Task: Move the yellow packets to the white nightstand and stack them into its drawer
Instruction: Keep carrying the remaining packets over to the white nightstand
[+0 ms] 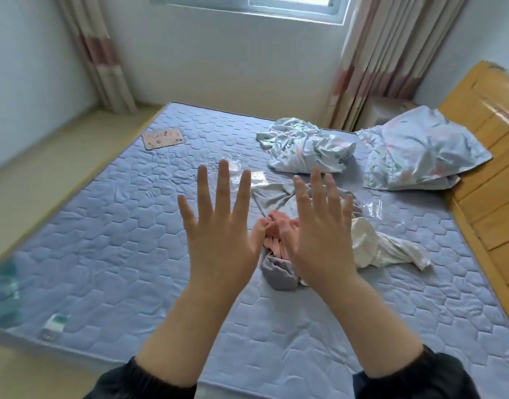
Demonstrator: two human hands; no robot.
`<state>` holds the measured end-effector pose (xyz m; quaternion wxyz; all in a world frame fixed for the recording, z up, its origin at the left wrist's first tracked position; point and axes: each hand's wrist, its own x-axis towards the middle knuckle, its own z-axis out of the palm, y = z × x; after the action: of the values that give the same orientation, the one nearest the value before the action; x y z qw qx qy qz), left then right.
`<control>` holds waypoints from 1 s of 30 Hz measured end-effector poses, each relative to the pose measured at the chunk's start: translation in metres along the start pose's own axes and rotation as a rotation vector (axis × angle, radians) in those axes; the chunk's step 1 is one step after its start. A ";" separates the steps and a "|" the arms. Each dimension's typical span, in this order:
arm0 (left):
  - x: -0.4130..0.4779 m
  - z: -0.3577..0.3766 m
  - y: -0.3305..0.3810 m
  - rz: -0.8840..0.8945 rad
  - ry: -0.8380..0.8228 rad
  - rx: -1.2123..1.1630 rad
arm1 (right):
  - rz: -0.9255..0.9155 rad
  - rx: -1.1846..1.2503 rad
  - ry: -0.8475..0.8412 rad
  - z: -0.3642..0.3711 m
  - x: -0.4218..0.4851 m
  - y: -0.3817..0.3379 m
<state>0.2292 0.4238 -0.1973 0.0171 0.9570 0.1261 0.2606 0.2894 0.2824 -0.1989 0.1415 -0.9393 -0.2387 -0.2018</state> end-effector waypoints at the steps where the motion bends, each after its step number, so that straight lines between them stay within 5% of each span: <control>1: 0.000 -0.002 -0.013 -0.021 0.001 0.012 | -0.022 0.003 -0.015 0.004 0.005 -0.012; 8: -0.009 -0.022 -0.130 -0.098 0.031 0.054 | -0.128 0.016 -0.041 0.035 0.027 -0.128; 21: -0.040 -0.092 -0.460 -0.058 0.036 0.140 | -0.176 0.075 -0.029 0.097 0.049 -0.460; 30: 0.016 -0.068 -0.610 -0.046 -0.002 0.118 | -0.135 0.055 -0.022 0.159 0.122 -0.582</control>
<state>0.0667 1.0155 -0.1906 -0.0334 0.9535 0.1633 0.2513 0.1427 0.8800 -0.1855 0.1508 -0.9189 -0.3084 -0.1942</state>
